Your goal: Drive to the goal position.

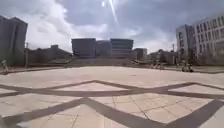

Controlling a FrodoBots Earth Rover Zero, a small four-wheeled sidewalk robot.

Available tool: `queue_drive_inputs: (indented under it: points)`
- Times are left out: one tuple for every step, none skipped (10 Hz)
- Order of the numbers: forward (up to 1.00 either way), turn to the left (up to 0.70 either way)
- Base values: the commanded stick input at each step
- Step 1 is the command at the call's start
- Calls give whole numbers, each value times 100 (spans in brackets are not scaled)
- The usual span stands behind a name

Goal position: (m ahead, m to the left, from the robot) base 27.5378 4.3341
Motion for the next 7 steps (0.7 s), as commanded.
queue_drive_inputs:
  points:
    - [70, -11]
    - [70, -14]
    - [70, -14]
    - [70, -14]
    - [70, -14]
    - [70, -13]
    - [70, -13]
